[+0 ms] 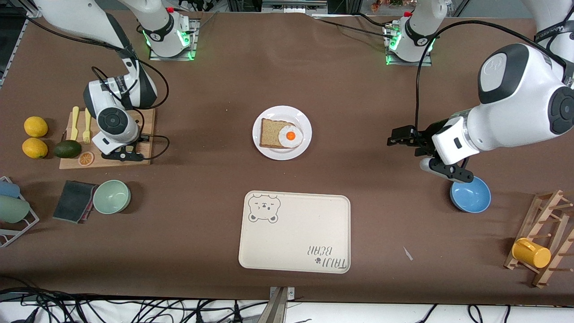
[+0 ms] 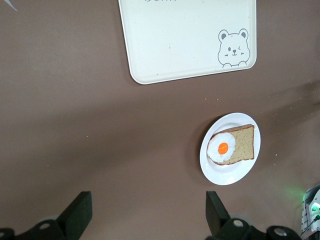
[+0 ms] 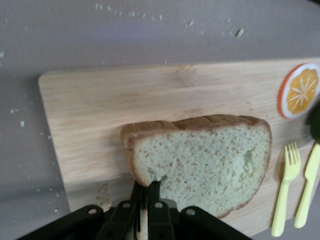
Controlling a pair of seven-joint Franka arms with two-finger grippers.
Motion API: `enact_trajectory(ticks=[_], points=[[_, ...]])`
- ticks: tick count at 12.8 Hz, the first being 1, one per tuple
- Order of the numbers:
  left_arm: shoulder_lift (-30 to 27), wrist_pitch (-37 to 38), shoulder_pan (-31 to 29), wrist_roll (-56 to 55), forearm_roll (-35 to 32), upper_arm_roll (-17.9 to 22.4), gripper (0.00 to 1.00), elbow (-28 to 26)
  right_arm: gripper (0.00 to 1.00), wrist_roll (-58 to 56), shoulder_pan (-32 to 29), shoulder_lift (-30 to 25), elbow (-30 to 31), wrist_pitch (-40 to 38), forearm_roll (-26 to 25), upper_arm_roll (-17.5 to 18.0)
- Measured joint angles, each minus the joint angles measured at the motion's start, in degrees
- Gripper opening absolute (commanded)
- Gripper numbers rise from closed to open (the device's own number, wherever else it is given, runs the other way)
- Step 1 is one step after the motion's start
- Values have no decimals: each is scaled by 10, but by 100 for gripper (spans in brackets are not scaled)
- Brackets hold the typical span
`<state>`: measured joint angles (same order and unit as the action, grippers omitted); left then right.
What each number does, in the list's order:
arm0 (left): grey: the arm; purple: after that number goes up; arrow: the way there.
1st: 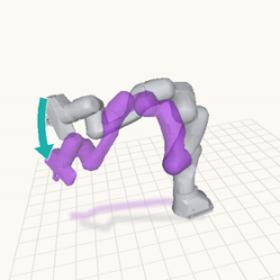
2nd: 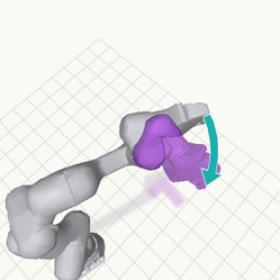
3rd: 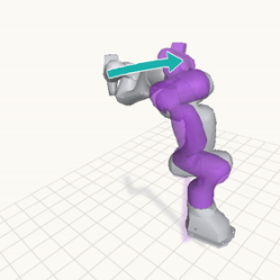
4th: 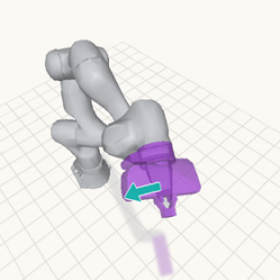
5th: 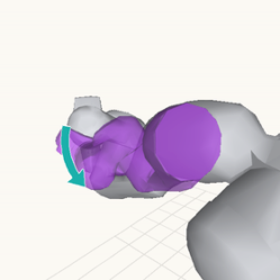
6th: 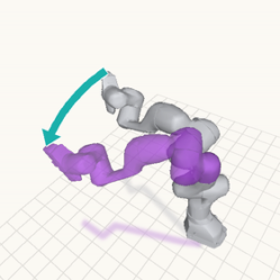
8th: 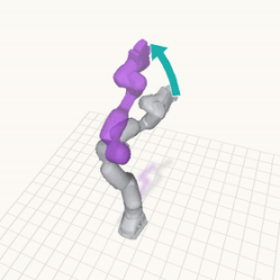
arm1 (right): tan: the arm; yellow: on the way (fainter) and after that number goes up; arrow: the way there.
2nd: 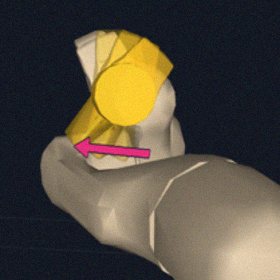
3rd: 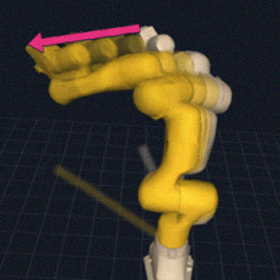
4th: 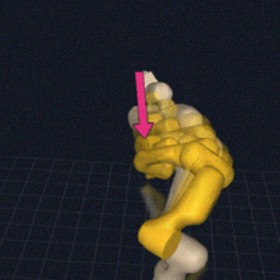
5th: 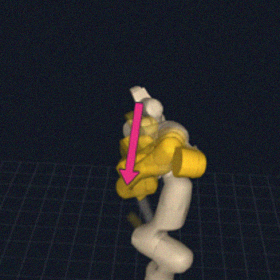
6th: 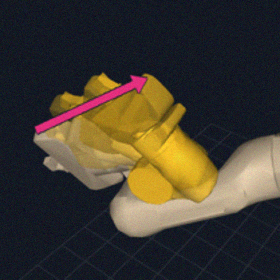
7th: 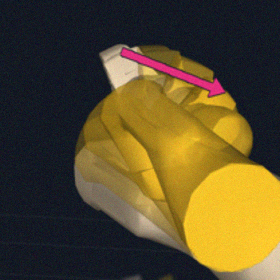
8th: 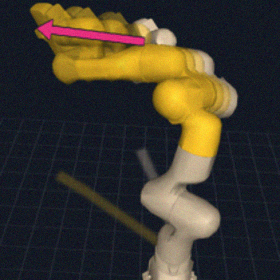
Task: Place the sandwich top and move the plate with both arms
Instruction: 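Lower the right gripper, grasp the bread slice edge and lift it, then carry the bread slice with the right gripper over the egg plate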
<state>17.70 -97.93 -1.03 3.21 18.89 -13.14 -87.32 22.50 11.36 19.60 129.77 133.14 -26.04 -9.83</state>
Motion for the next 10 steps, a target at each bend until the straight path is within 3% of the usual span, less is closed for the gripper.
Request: enact_trajectory(ticks=[3,7,10], points=[[0,0,-1,5,0,0,100,0,0,-4,-2,-9,-59,-121,0,13],[0,1,-1,5,0,-1,100,0,0,-1,0,-52,-103,-251,9,78],[0,1,-1,5,0,-1,100,0,0,-1,0,-74,-148,-346,50,133]])
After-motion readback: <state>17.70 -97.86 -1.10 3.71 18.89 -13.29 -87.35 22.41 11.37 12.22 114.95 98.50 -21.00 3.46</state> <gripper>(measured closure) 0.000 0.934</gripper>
